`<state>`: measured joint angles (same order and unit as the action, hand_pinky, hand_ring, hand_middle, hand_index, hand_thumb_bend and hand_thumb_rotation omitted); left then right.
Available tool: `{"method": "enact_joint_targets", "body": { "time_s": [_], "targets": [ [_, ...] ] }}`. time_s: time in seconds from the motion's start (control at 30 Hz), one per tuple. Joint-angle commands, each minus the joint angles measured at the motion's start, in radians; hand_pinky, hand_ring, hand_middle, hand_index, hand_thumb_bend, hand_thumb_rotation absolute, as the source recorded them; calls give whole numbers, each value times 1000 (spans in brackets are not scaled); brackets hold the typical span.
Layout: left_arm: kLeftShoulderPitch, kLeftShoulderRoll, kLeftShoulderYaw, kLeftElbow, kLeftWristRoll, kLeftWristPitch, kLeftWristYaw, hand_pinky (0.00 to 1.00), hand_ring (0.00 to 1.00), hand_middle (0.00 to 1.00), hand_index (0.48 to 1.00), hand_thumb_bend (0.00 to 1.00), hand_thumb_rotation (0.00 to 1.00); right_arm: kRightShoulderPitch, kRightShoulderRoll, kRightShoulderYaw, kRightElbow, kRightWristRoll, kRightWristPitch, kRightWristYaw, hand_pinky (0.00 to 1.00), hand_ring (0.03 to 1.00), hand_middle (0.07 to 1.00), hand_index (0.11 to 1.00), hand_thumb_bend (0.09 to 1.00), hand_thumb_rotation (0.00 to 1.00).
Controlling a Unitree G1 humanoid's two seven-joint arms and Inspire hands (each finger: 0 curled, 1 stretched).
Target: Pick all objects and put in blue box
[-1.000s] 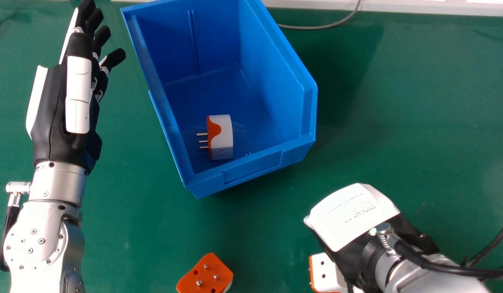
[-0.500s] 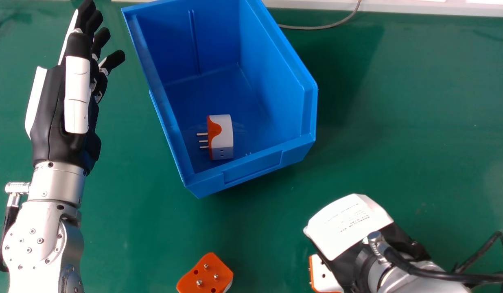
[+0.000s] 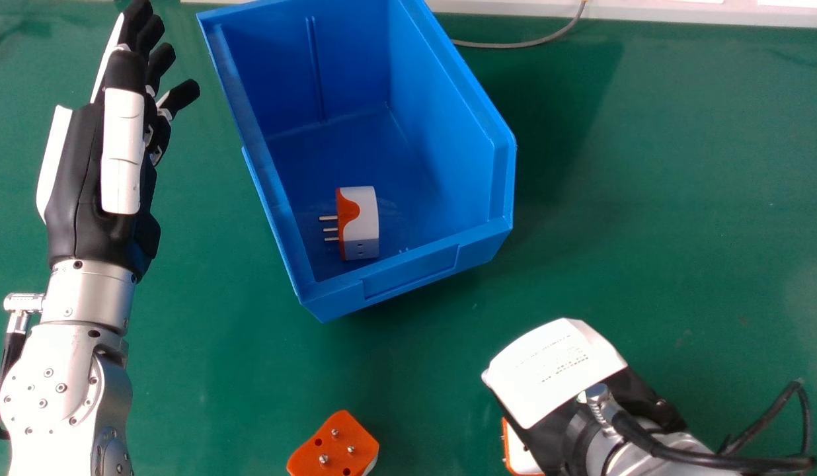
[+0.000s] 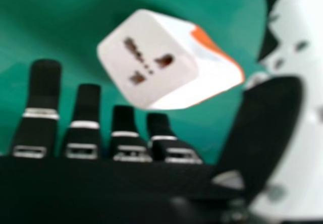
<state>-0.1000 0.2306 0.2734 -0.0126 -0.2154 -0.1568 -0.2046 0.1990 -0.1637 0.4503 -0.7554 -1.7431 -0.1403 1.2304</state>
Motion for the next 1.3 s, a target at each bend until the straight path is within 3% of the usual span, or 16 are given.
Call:
{"method": "enact_joint_targets", "body": {
  "time_s": [0.0,0.43,0.67,0.9,1.0,1.03,1.13,1.17,1.27],
  "targets": [
    [-21,12,5,-28,-2,-3,5,891,971,982,958,881,960,1,5,10,-17,-18,-2,-17,542,805,905,908,658,276],
    [-22,11,4,-37,-5,11,13,890,972,982,957,894,954,-18,-6,21,8,-13,-14,-10,544,804,903,902,664,276],
    [-21,17,7,-36,-9,11,6,890,972,982,956,896,952,-64,-28,40,35,-10,-52,27,539,797,901,895,670,276],
    [-22,23,7,-34,-8,12,0,891,973,983,958,898,952,-183,-93,29,74,139,-131,147,521,757,877,859,659,239],
    [-23,24,9,-32,-10,12,-2,893,974,984,958,898,953,-159,-93,5,62,173,-98,96,509,733,859,829,660,234],
    [-23,24,9,-31,-10,12,-2,893,974,984,958,898,954,-143,-88,-1,58,175,-83,70,502,698,816,793,644,258],
    [-23,25,10,-31,-10,13,-6,893,974,984,958,898,954,-111,-83,-3,62,173,-54,16,502,698,816,793,644,258],
    [-23,25,11,-31,-10,13,-6,893,974,984,958,898,955,-108,-85,-1,64,172,-50,7,487,657,763,759,636,253],
    [-20,24,12,-37,-11,18,-4,893,974,984,958,898,955,-105,-93,0,69,171,-46,-14,487,657,763,759,636,253]
  ]
}}
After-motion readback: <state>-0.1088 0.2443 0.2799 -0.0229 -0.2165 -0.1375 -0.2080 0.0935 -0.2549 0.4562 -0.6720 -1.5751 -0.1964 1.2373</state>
